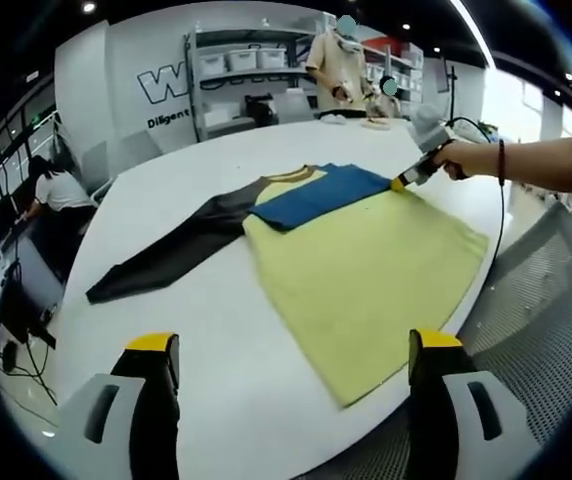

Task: Fold the garment on the visible template until the final outline fits inside the template.

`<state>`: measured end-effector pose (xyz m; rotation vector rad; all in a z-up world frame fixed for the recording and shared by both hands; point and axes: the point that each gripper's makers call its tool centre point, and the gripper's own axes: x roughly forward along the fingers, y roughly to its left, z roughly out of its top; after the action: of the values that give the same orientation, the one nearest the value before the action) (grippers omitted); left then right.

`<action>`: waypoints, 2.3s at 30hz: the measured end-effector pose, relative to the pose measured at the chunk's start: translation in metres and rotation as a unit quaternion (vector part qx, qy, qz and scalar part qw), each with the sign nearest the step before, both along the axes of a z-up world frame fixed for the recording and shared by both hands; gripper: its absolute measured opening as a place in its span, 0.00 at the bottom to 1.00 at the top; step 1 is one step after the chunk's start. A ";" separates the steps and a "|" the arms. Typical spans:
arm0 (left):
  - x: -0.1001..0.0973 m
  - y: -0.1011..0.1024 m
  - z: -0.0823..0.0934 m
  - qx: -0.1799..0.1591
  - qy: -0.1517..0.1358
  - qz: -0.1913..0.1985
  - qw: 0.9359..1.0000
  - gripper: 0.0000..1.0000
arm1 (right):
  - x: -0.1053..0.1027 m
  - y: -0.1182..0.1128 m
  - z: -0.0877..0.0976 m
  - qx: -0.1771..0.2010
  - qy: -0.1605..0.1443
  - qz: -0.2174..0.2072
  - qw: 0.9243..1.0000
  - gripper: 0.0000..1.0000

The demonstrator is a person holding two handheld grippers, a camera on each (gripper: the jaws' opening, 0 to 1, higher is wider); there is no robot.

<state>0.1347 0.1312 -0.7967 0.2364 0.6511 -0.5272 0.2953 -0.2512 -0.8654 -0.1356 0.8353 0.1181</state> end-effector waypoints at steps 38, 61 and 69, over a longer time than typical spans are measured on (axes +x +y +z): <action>0.000 0.003 -0.003 0.000 0.008 0.007 1.000 0.92 | 0.004 -0.022 0.021 0.053 -0.058 -0.035 0.996 0.28; 0.000 -0.001 0.000 -0.007 0.002 -0.003 1.000 0.93 | -0.012 0.030 0.061 0.131 -0.097 0.033 0.986 0.99; 0.001 0.001 0.002 -0.011 -0.001 0.003 1.000 0.93 | -0.033 0.045 0.073 0.132 -0.091 0.069 0.985 0.99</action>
<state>0.1361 0.1321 -0.7949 0.2153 0.6428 -0.5281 0.2619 -0.2057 -0.7920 0.0447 0.6208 0.3403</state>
